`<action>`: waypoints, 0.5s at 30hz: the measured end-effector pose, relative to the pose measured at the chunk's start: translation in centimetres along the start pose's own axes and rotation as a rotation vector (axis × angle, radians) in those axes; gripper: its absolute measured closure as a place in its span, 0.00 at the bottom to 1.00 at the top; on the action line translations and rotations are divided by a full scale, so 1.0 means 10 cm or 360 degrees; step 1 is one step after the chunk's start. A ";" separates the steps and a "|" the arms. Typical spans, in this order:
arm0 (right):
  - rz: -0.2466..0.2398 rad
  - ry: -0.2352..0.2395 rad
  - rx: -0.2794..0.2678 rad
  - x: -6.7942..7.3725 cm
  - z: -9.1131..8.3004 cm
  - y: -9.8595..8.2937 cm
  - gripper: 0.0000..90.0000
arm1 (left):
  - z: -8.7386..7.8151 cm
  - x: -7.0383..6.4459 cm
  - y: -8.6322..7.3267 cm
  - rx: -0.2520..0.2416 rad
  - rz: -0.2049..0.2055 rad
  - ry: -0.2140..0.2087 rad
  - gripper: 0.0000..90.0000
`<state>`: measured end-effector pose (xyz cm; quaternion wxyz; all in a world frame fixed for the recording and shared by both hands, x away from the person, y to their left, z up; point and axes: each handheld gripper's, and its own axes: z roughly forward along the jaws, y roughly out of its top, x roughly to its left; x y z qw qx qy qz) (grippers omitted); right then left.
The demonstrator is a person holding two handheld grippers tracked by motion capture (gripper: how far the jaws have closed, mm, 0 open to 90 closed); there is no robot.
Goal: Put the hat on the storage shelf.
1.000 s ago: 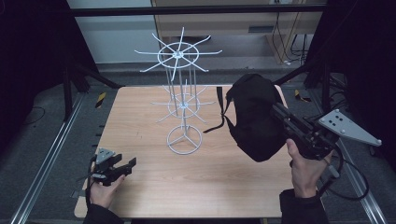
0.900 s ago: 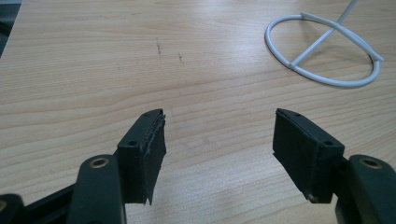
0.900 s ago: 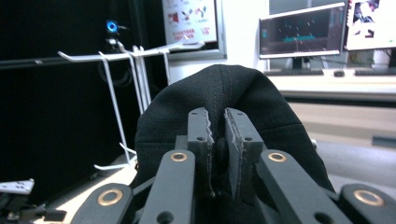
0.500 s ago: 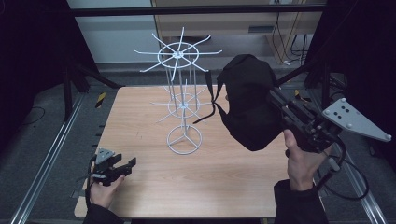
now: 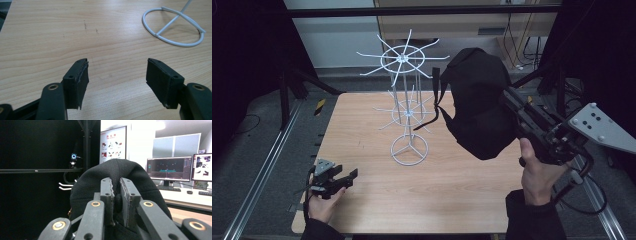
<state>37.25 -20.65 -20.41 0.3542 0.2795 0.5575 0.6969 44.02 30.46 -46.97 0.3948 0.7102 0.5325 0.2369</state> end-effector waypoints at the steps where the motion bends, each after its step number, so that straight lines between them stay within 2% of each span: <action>1: -0.0002 -0.0001 0.0006 0.00 -0.01 0.01 0.90 | 0.01 0.00 0.00 0.0004 0.0001 0.0000 0.38; 4: -0.0017 -0.0012 0.0005 -0.02 -0.08 0.02 0.90 | 0.01 -0.01 0.00 0.0007 0.0000 0.0002 0.38; 8: 0.0012 0.0000 -0.0031 -0.04 -0.19 0.01 0.90 | 0.01 -0.02 0.00 0.0005 0.0006 0.0005 0.38; 15: 0.0003 0.0077 -0.0060 0.08 -0.14 0.05 0.90 | 0.01 -0.02 0.00 0.0013 0.0008 0.0004 0.38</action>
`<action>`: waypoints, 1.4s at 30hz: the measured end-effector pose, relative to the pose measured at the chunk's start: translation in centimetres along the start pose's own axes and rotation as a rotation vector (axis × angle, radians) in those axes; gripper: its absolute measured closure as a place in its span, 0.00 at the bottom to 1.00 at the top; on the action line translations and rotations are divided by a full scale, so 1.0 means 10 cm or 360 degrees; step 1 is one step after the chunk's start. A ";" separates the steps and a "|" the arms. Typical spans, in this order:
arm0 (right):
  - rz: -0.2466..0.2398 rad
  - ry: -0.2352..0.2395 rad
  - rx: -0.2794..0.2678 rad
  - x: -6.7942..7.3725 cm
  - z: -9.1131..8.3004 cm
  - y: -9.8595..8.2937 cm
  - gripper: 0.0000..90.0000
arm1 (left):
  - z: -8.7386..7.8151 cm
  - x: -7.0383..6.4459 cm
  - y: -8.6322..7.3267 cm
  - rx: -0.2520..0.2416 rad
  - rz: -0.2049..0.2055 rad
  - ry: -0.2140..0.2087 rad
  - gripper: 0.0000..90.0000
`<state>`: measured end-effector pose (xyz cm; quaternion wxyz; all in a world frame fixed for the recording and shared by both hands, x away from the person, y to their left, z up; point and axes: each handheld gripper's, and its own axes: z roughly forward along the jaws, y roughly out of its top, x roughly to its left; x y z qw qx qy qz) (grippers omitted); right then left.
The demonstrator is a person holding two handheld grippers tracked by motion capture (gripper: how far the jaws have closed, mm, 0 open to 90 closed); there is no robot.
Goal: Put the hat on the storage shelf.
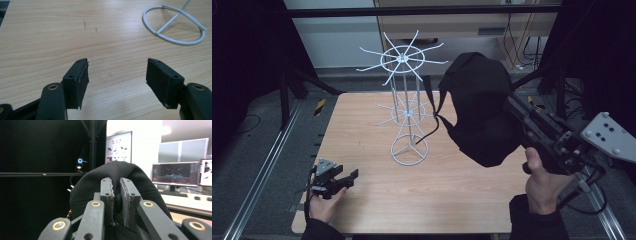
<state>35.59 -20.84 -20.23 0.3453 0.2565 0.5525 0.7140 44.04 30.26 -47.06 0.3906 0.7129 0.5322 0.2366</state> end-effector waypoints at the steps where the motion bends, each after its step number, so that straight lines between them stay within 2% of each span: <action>1: -0.0005 0.0009 -0.0004 0.02 0.02 0.00 0.90 | 0.00 0.00 0.00 -0.0006 -0.0004 0.0000 0.38; 10: 0.0011 0.0080 0.0028 0.19 0.40 -0.07 0.90 | -0.01 0.00 0.00 0.0000 0.0005 -0.0005 0.38; 12: 0.0003 0.0077 0.0074 0.21 0.51 -0.14 0.90 | -0.01 0.00 0.00 -0.0002 0.0003 -0.0002 0.38; 15: 0.0001 0.0067 0.0126 0.21 0.58 -0.23 0.90 | -0.01 0.01 0.00 -0.0003 0.0002 -0.0002 0.38; 23: 0.0051 0.0082 0.0208 0.14 0.60 -0.61 0.89 | 0.00 0.00 0.00 0.0002 0.0007 0.0003 0.38; 25: 0.0084 0.0092 0.0241 0.13 0.63 -0.72 0.88 | 0.00 0.00 0.00 0.0005 0.0006 0.0004 0.38; 29: 0.0081 0.0075 0.0316 0.14 0.69 -0.91 0.87 | 0.00 0.00 0.00 0.0005 0.0007 0.0003 0.38; 30: 0.0100 0.0072 0.0332 0.13 0.71 -0.96 0.87 | 0.00 0.00 0.00 0.0004 0.0003 0.0002 0.38; 34: 0.0126 0.0063 0.0357 0.12 0.73 -1.03 0.83 | 0.01 0.00 -0.01 0.0006 0.0004 0.0001 0.38; 39: 0.0124 0.0012 0.0342 0.07 0.64 -1.08 0.66 | 0.00 0.00 -0.01 0.0010 0.0007 -0.0002 0.38; 42: 0.0179 0.0010 0.0348 -0.03 0.48 -1.16 0.55 | 0.01 0.00 -0.01 0.0009 0.0005 -0.0001 0.38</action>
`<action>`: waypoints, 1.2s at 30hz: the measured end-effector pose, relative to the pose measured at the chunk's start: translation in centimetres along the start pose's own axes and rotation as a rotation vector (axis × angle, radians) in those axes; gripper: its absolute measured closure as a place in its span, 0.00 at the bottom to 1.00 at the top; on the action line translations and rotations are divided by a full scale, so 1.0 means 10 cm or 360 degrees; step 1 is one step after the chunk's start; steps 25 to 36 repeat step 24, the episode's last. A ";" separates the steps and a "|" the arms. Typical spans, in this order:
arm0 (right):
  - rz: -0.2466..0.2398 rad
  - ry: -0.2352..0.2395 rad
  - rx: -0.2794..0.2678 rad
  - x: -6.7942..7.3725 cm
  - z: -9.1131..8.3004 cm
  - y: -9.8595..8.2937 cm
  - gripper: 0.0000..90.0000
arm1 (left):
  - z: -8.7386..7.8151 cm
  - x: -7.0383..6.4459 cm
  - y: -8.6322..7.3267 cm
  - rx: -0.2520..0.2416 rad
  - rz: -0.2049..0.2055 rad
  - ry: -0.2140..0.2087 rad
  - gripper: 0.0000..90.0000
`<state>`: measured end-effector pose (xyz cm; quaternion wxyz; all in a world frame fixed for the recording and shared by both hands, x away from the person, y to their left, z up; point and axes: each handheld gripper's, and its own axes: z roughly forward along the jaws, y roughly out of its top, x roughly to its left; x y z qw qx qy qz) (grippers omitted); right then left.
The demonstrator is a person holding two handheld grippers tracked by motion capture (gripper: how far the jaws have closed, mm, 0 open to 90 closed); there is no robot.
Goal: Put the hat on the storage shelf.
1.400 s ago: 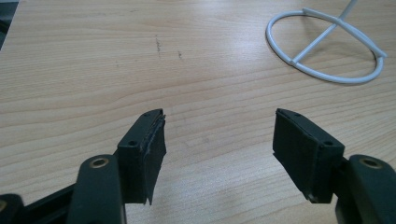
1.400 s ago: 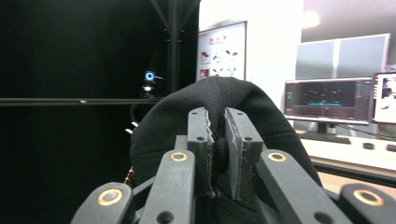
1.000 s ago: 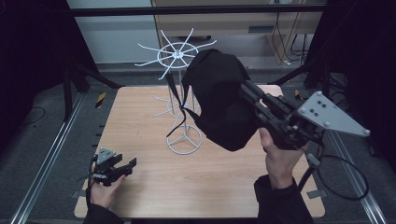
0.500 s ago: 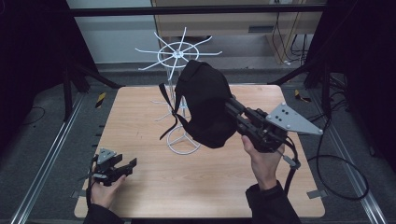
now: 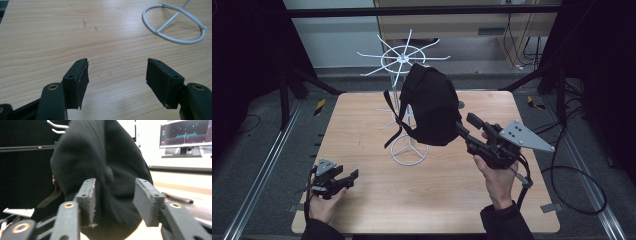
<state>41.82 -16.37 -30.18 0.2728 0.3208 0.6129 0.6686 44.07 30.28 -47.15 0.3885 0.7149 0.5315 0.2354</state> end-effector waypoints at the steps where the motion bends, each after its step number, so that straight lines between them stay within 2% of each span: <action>1: 0.0009 -0.0002 0.0011 -0.03 -0.04 -0.03 0.54 | 0.00 0.00 0.00 0.0000 0.0000 0.0000 0.38; 5: 0.0036 -0.0042 0.0048 -0.17 -0.21 -0.23 0.46 | 0.01 -0.01 0.00 -0.0003 -0.0002 0.0002 0.38; 7: 0.0057 -0.0087 0.0089 -0.25 -0.28 -0.36 0.42 | 0.00 -0.01 0.00 -0.0004 -0.0002 0.0002 0.38; 12: 0.0111 -0.0221 0.0283 -0.52 -0.40 -0.76 0.35 | 0.01 -0.01 0.00 -0.0003 0.0002 0.0003 0.38; 18: 0.0126 -0.0371 0.0508 -0.80 -0.45 -1.23 0.27 | 0.01 -0.01 -0.01 -0.0008 0.0018 -0.0007 0.37; 22: 0.0129 -0.0441 0.0607 -0.90 -0.50 -1.47 0.23 | 0.02 0.00 -0.01 -0.0011 0.0023 -0.0014 0.37; 24: 0.0102 -0.0492 0.0673 -0.95 -0.53 -1.57 0.22 | 0.03 0.01 -0.01 -0.0010 0.0014 -0.0023 0.37; 36: 0.0102 -0.0492 0.0673 -0.95 -0.53 -1.57 0.22 | 0.03 0.01 -0.01 -0.0010 0.0014 -0.0023 0.37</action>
